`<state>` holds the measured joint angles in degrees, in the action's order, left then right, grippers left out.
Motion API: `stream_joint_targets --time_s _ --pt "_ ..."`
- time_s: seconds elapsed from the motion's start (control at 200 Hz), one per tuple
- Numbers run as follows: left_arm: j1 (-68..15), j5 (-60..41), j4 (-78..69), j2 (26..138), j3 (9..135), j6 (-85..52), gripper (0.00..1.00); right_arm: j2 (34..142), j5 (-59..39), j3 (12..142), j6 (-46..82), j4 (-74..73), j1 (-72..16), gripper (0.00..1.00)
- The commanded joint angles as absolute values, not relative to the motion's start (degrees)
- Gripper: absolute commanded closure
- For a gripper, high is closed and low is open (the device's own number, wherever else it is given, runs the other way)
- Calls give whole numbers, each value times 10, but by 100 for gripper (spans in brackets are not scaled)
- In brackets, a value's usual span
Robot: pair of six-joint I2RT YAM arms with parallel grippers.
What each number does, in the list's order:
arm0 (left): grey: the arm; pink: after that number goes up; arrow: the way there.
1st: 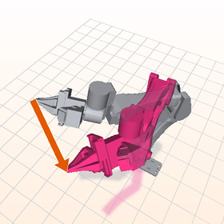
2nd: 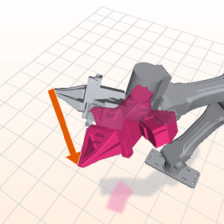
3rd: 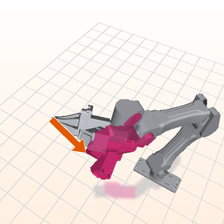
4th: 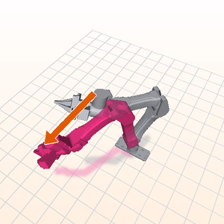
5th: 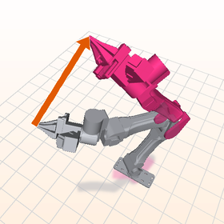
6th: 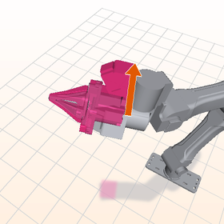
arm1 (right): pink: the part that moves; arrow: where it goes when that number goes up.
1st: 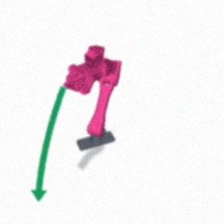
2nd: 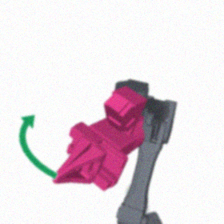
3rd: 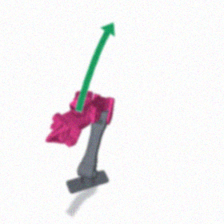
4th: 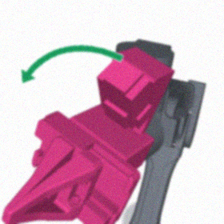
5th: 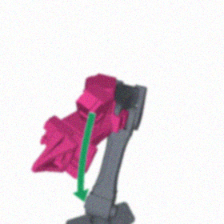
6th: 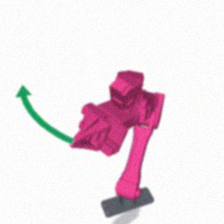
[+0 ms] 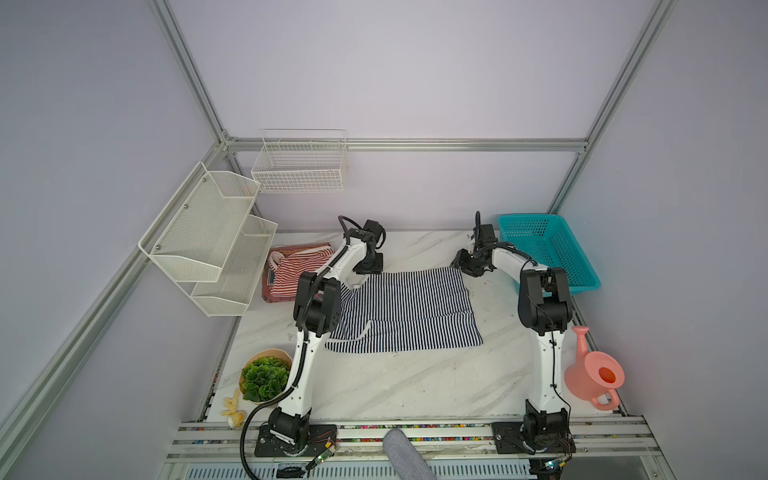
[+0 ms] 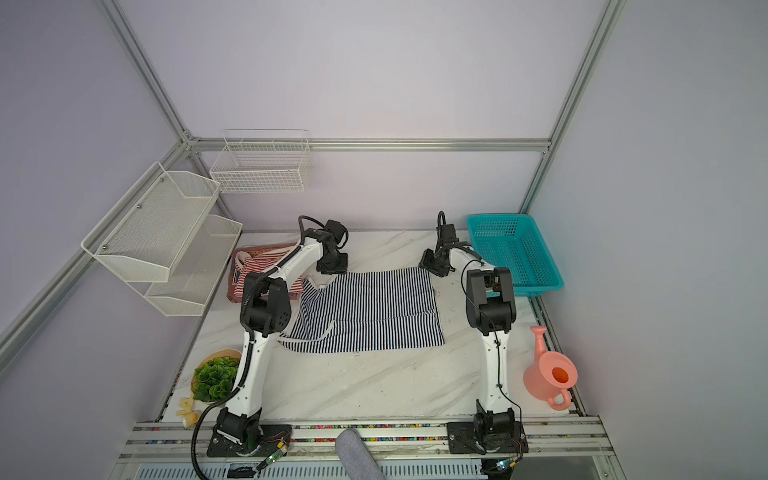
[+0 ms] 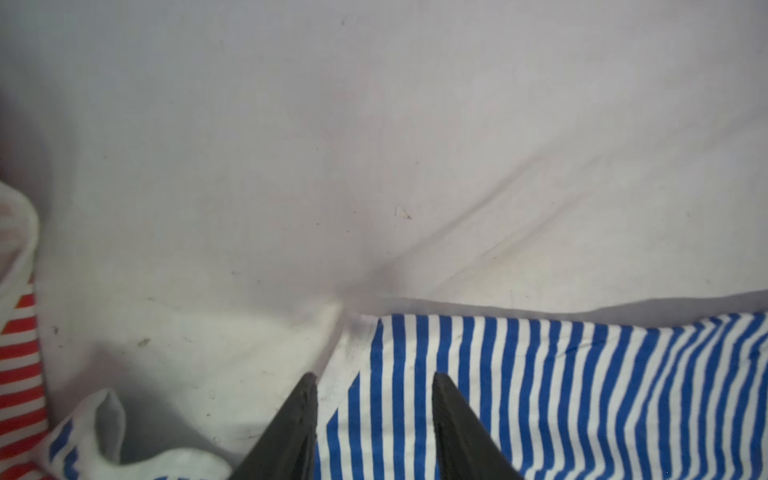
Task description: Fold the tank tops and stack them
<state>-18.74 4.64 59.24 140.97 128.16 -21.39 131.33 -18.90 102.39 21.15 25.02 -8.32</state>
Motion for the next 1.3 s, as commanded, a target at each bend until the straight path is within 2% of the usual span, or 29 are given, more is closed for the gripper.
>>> stream_joint_targets --time_s 0.0,0.27,0.91,1.03,1.18,1.295 --pt "-183 41 584 1407 1341 -203 55 1333 -185 1036 209 262 -80 47" --pt "-182 37 576 1425 1354 -207 56 1346 -190 1045 211 262 -80 56" --pt "-176 34 558 1457 1366 -209 58 1376 -188 1060 212 267 -80 57" --pt "-176 26 553 1454 1368 -211 63 1377 -188 1061 212 267 -80 67" --pt "-175 8 548 1452 1366 -210 74 1376 -187 1059 209 268 -80 77" --pt "-175 -3 546 1452 1363 -210 87 1371 -178 1058 207 270 -80 95"
